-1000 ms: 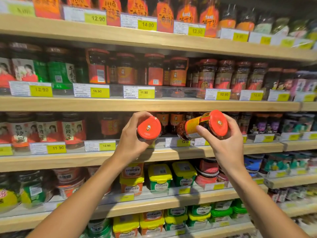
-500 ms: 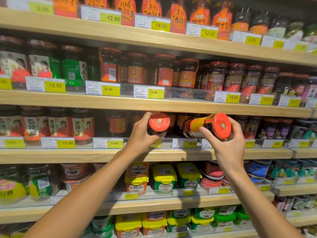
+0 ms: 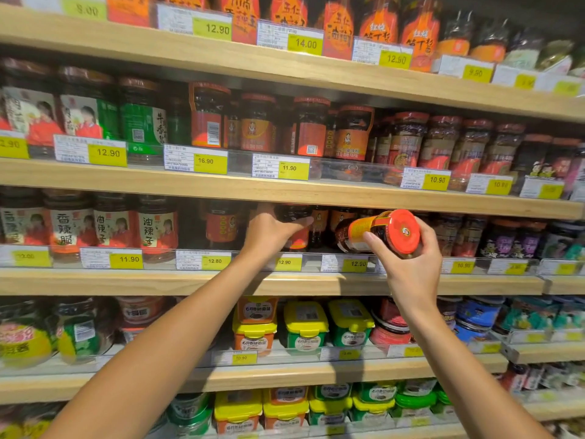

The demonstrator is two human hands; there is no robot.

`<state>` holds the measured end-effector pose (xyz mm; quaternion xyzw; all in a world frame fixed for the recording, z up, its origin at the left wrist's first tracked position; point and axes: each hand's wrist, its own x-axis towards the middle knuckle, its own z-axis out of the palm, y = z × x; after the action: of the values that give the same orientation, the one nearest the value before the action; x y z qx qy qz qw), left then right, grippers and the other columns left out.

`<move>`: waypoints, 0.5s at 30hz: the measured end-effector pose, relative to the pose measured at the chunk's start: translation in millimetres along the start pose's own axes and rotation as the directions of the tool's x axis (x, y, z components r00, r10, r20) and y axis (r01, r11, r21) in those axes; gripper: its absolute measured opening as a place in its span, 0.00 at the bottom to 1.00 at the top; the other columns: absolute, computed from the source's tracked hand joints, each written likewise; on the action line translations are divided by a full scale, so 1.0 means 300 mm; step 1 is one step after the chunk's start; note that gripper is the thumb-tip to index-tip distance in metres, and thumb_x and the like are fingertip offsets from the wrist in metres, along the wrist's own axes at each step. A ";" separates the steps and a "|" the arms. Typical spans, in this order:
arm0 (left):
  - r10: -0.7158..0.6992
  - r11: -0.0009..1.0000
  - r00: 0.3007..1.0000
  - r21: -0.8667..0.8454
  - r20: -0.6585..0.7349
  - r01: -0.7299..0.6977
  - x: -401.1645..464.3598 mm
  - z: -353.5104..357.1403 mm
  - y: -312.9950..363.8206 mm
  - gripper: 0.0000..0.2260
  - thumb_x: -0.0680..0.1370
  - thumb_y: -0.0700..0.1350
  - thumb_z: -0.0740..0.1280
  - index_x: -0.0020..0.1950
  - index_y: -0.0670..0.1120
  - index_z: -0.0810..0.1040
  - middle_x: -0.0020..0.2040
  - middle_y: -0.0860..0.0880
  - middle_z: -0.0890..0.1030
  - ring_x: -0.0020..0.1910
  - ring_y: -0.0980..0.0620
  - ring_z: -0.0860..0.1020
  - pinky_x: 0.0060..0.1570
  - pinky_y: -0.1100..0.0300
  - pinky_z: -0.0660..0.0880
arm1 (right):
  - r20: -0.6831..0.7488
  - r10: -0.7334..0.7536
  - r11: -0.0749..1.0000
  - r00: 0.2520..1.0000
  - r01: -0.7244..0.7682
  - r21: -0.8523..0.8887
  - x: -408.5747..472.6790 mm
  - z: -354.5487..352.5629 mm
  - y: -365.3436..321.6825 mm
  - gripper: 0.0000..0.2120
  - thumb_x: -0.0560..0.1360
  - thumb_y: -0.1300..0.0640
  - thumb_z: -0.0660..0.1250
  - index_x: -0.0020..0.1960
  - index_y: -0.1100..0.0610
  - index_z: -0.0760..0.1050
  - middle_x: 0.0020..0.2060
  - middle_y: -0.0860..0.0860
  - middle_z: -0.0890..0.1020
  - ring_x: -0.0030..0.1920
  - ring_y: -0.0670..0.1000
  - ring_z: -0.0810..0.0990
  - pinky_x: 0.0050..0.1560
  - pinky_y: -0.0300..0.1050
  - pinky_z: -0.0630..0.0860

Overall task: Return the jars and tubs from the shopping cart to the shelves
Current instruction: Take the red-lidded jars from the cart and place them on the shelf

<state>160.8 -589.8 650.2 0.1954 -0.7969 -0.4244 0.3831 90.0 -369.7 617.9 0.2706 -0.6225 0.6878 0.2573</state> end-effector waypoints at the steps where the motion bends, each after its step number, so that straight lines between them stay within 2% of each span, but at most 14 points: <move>1: 0.004 1.000 1.000 0.016 0.007 -0.004 -0.001 0.001 0.004 0.27 0.68 0.63 0.76 0.53 0.43 0.78 0.42 0.45 0.85 0.40 0.49 0.84 0.47 0.52 0.82 | -0.002 0.004 1.000 1.000 -0.004 -0.006 0.004 0.004 0.004 0.34 0.64 0.47 0.82 0.66 0.50 0.73 0.56 0.45 0.81 0.54 0.42 0.81 0.54 0.33 0.76; 2: 0.009 0.999 1.000 0.039 0.010 -0.009 -0.003 0.001 0.006 0.27 0.68 0.64 0.75 0.54 0.44 0.78 0.41 0.46 0.84 0.40 0.50 0.83 0.46 0.53 0.82 | -0.004 0.010 1.000 1.000 -0.010 -0.013 0.009 0.009 0.008 0.34 0.64 0.47 0.82 0.66 0.50 0.73 0.56 0.45 0.80 0.54 0.41 0.80 0.53 0.31 0.75; 5: 0.022 0.991 0.998 0.132 0.051 -0.029 -0.020 -0.015 0.015 0.25 0.70 0.65 0.73 0.46 0.43 0.78 0.33 0.48 0.81 0.33 0.50 0.80 0.39 0.54 0.79 | -0.003 0.026 0.999 1.000 -0.026 -0.027 0.022 0.022 0.018 0.34 0.64 0.47 0.82 0.65 0.51 0.74 0.55 0.43 0.80 0.51 0.35 0.79 0.50 0.25 0.72; 7: 0.053 0.981 0.995 0.179 0.082 -0.067 -0.037 -0.034 0.010 0.24 0.70 0.64 0.74 0.46 0.43 0.78 0.36 0.46 0.82 0.36 0.48 0.80 0.38 0.50 0.79 | -0.006 0.028 0.998 1.000 -0.029 -0.047 0.032 0.029 0.027 0.33 0.64 0.46 0.82 0.64 0.51 0.74 0.54 0.42 0.80 0.50 0.33 0.78 0.49 0.24 0.71; 9: 0.073 0.957 0.993 0.274 0.094 -0.096 -0.066 -0.060 0.001 0.23 0.71 0.62 0.73 0.44 0.43 0.72 0.38 0.47 0.77 0.37 0.48 0.76 0.32 0.52 0.72 | 0.007 0.033 0.997 0.999 -0.032 -0.069 0.043 0.035 0.034 0.33 0.64 0.45 0.82 0.64 0.50 0.74 0.53 0.42 0.80 0.50 0.34 0.78 0.49 0.25 0.71; 11: 0.098 0.928 0.990 0.351 0.101 -0.128 -0.100 -0.085 -0.020 0.22 0.73 0.61 0.72 0.49 0.45 0.68 0.46 0.48 0.74 0.46 0.48 0.74 0.38 0.54 0.70 | 0.031 0.038 0.995 0.999 -0.035 -0.096 0.052 0.042 0.040 0.34 0.64 0.44 0.82 0.65 0.49 0.74 0.54 0.41 0.79 0.52 0.36 0.78 0.51 0.30 0.72; 13: 0.154 0.908 0.980 0.373 0.126 -0.191 -0.134 -0.109 -0.048 0.26 0.74 0.60 0.71 0.62 0.45 0.68 0.59 0.46 0.76 0.60 0.45 0.75 0.52 0.50 0.74 | 0.033 0.033 0.992 0.999 -0.029 -0.119 0.060 0.049 0.046 0.34 0.63 0.43 0.82 0.65 0.48 0.73 0.53 0.40 0.79 0.52 0.36 0.77 0.51 0.30 0.71; 15: 0.198 0.902 0.968 0.357 0.155 -0.242 -0.169 -0.134 -0.077 0.32 0.75 0.59 0.71 0.73 0.48 0.63 0.71 0.48 0.72 0.70 0.46 0.70 0.64 0.49 0.71 | 0.034 0.025 0.990 0.999 -0.020 -0.136 0.063 0.053 0.050 0.34 0.63 0.43 0.82 0.64 0.48 0.73 0.53 0.40 0.78 0.52 0.36 0.77 0.49 0.28 0.71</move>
<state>223.5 -591.7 622.5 0.1485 -0.9006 -0.2299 0.3378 66.7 -386.7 621.6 0.2576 -0.6754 0.6418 0.2561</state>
